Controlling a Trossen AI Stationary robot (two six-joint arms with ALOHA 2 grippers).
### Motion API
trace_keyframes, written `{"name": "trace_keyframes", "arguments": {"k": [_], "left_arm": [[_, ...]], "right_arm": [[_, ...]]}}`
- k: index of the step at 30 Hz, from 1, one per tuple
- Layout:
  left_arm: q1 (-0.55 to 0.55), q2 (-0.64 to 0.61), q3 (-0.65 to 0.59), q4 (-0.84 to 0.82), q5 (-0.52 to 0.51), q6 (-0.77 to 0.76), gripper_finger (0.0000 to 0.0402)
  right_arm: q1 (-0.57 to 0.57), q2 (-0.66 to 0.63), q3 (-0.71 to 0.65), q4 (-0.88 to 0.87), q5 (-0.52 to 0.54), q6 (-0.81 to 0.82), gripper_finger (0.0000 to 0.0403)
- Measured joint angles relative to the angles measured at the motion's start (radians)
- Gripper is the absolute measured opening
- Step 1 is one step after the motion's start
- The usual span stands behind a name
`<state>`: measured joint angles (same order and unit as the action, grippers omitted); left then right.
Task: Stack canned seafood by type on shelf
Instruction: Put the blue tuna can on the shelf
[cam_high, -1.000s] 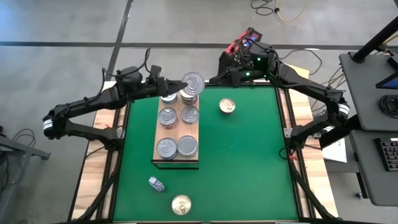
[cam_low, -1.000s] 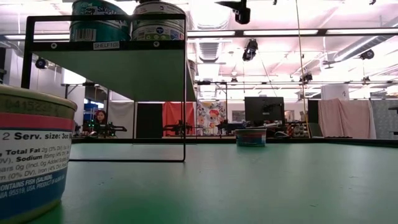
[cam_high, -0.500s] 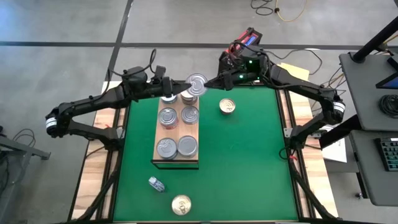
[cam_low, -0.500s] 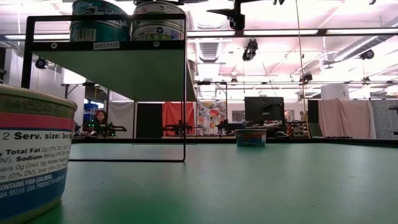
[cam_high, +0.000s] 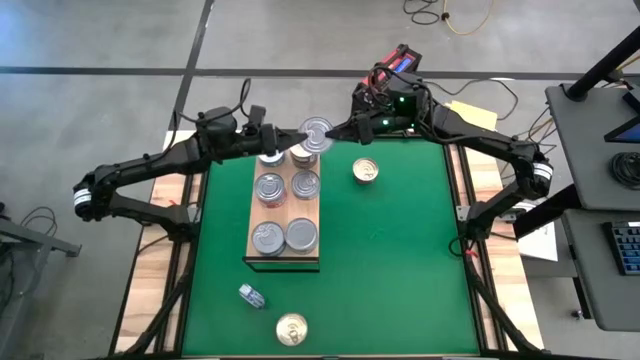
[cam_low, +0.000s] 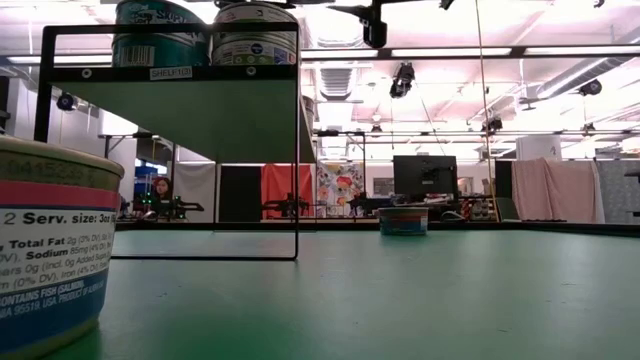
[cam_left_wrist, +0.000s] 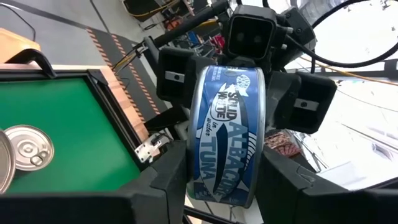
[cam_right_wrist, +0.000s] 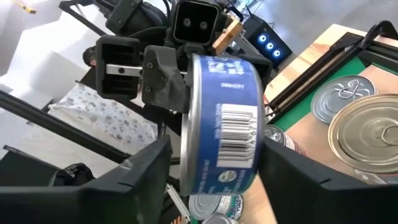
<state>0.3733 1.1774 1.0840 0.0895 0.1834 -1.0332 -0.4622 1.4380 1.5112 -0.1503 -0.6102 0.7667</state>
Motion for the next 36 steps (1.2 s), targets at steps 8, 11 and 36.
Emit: {"name": "trace_keyframes", "arguments": {"k": [8,11,36], "left_arm": [[0.001,0.000,0.000,0.000,-0.002,0.028,0.0140],[0.000,0.000,0.000,0.000,-0.012,0.026,0.0144],[0.009,-0.090,0.000,0.015,-0.047,0.202,0.0246]], "right_arm": [[-0.001,0.001,-0.001,-0.007,0.003,0.000,0.0136],[-0.001,0.001,-0.001,-0.006,0.000,-0.002,0.0136],[-0.026,-0.103,-0.014,-0.319,-0.100,-0.026,0.0136]]}}
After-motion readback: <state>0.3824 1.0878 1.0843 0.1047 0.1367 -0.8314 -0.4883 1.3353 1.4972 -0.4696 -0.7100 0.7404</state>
